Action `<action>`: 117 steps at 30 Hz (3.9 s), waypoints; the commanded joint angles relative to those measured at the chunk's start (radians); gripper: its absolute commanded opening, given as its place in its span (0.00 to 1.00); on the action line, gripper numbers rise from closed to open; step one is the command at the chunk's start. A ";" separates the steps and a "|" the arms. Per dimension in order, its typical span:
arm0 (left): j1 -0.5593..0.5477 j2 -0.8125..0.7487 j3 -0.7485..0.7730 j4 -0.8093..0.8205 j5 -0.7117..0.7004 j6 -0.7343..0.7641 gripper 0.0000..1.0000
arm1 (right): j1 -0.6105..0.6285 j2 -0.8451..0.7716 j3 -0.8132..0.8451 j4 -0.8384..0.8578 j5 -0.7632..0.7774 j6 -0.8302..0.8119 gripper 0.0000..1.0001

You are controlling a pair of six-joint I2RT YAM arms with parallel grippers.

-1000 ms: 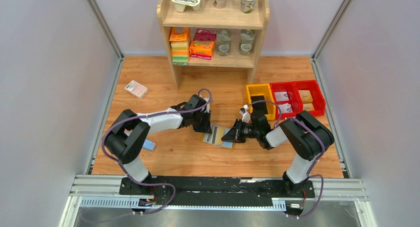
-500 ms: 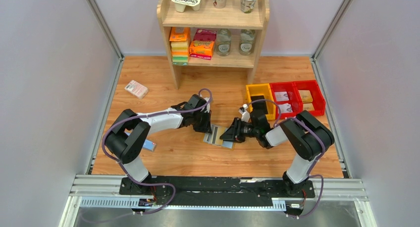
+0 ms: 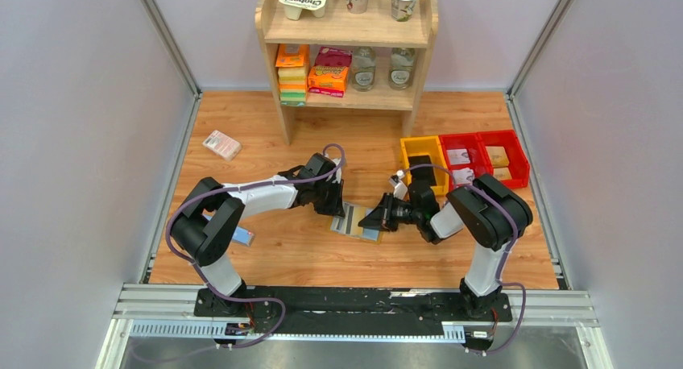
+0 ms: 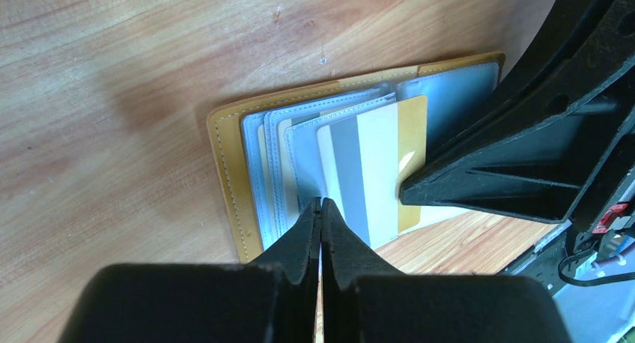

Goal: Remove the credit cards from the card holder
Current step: Remove the credit card from the card holder, then place the credit card in the storage box.

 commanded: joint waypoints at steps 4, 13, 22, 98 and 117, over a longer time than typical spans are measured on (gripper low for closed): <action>0.000 0.054 -0.033 -0.080 -0.086 0.029 0.00 | -0.062 -0.063 -0.073 -0.021 0.031 -0.044 0.00; 0.000 0.045 -0.025 -0.089 -0.104 0.033 0.00 | -0.078 -0.218 -0.098 -0.252 0.077 -0.150 0.00; 0.003 0.027 -0.037 -0.129 -0.172 0.036 0.00 | -0.041 -0.338 -0.027 -0.467 0.122 -0.231 0.00; 0.214 -0.539 -0.098 0.394 0.267 -0.652 0.00 | 0.879 -0.608 0.467 -0.836 1.539 -1.181 0.75; 0.208 -0.582 -0.341 0.893 0.083 -0.906 0.00 | 0.519 -1.025 0.013 -0.255 1.046 -0.213 0.95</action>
